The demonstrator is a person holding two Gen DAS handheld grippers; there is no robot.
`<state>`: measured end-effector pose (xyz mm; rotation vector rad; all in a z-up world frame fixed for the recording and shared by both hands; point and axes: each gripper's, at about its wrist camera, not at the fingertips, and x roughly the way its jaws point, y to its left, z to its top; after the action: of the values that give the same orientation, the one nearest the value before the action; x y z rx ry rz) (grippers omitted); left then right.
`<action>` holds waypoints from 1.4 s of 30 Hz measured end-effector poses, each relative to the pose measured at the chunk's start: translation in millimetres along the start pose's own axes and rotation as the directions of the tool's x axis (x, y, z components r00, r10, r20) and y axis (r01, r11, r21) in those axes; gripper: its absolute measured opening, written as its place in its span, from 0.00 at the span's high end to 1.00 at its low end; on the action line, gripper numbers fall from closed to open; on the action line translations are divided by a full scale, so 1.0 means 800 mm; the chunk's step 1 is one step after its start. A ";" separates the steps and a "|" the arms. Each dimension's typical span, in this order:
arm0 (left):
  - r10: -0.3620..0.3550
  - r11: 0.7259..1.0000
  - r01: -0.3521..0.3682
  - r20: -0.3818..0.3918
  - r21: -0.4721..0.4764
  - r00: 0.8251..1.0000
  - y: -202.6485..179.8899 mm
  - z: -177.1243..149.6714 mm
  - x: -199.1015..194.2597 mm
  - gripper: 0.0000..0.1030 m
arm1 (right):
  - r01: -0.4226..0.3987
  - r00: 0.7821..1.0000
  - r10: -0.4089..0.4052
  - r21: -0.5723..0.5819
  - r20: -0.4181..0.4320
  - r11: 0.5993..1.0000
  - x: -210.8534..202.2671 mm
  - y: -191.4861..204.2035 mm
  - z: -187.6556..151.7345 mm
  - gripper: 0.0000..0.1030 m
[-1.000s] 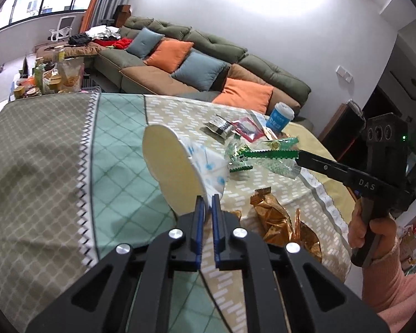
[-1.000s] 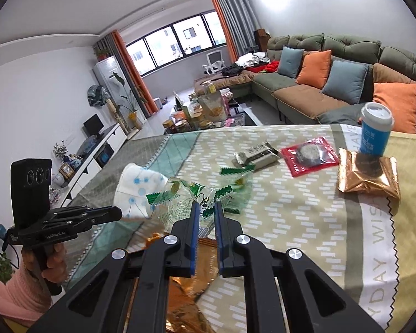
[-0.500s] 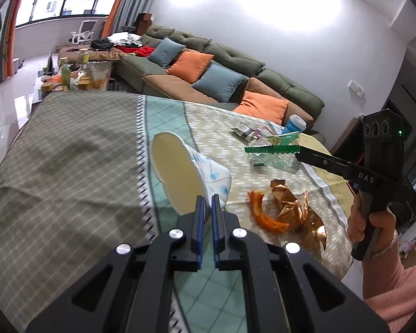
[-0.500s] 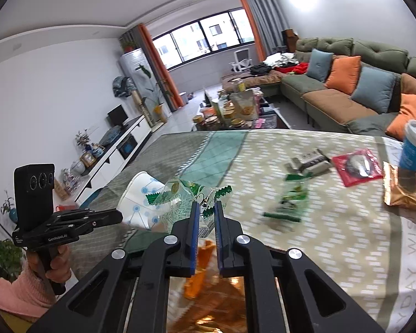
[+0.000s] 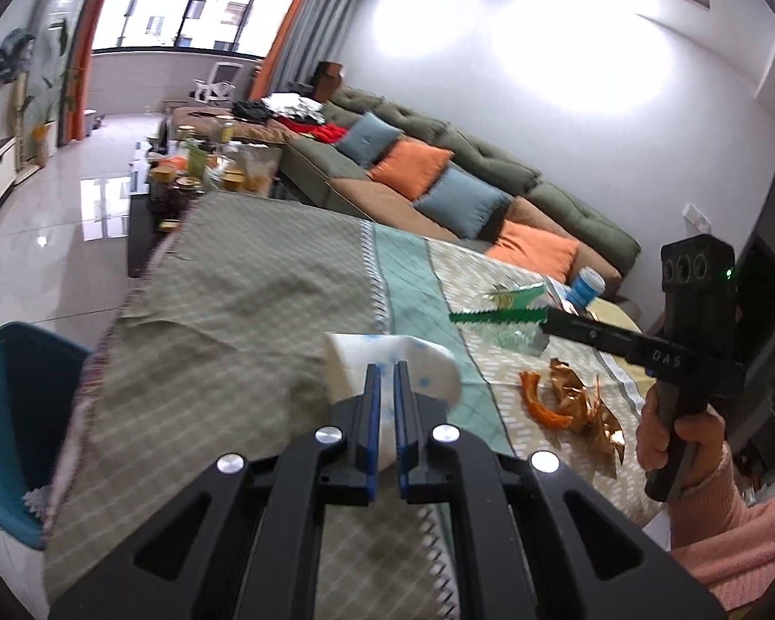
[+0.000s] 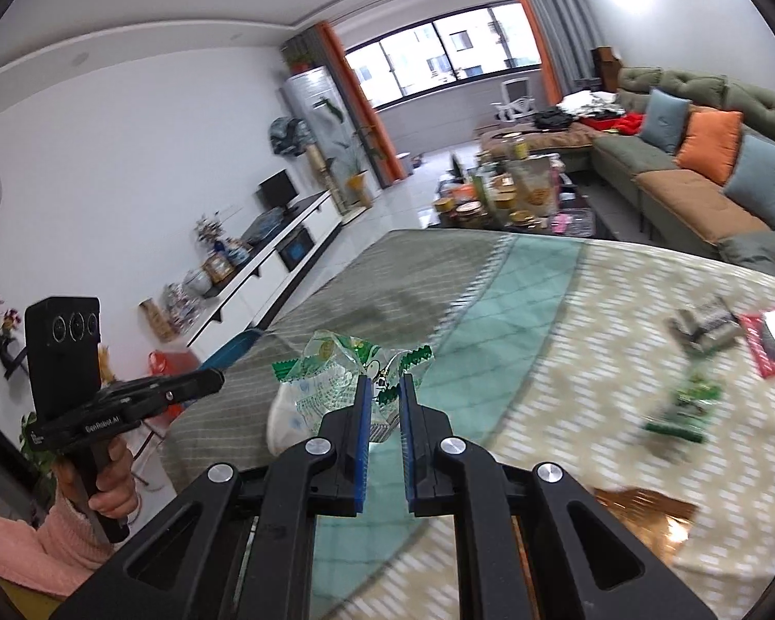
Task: Collect trash
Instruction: 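Carry the paper cup and plastic bag in both tools over the teal bin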
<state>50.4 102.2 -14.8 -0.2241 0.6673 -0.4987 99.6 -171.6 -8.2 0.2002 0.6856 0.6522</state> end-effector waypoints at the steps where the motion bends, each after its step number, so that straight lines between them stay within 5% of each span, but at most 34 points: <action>1: 0.015 1.000 -0.015 0.007 -0.007 1.000 0.007 -0.001 -0.006 0.93 | -0.009 1.000 0.009 -0.012 -0.008 1.000 0.009 0.007 0.002 0.89; 6: -0.015 0.998 0.014 -0.012 -0.054 1.000 0.027 -0.012 -0.010 0.93 | -0.012 1.000 0.012 -0.020 -0.022 1.000 0.026 0.018 0.003 0.89; 9: -0.058 0.997 0.055 -0.050 -0.062 0.997 0.028 -0.023 0.009 0.75 | -0.001 0.999 0.000 -0.008 -0.032 1.000 0.030 0.016 0.001 0.89; 17: -0.143 0.989 0.135 -0.128 -0.068 0.981 0.018 -0.027 0.069 0.63 | 0.022 0.998 -0.022 -0.002 -0.055 1.000 0.039 0.020 -0.003 0.89; 21: -0.176 0.983 0.164 -0.152 -0.085 0.973 0.017 -0.026 0.086 0.67 | 0.024 0.998 -0.024 -0.003 -0.058 1.000 0.041 0.021 -0.003 0.89; 23: -0.180 0.982 0.170 -0.153 -0.079 0.972 0.015 -0.025 0.088 0.91 | 0.021 0.998 -0.021 -0.002 -0.058 1.000 0.041 0.022 -0.003 0.89; 28: -0.176 0.983 0.169 -0.123 -0.067 0.977 0.012 -0.026 0.076 0.93 | 0.008 0.998 -0.009 -0.009 -0.057 1.000 0.049 0.026 -0.001 0.89; 37: -0.010 0.997 0.008 -0.022 -0.077 1.000 0.053 -0.019 0.000 0.94 | -0.119 0.992 0.118 -0.020 -0.040 0.993 0.075 0.060 0.029 0.90; 42: 0.122 0.986 -0.117 0.038 -0.118 0.992 0.096 -0.015 -0.051 0.93 | -0.213 0.975 0.210 -0.039 -0.067 0.976 0.114 0.095 0.046 0.89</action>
<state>44.0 188.7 -29.4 -0.3016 0.6624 -0.3397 139.1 -54.7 0.5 0.2134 0.7143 0.8807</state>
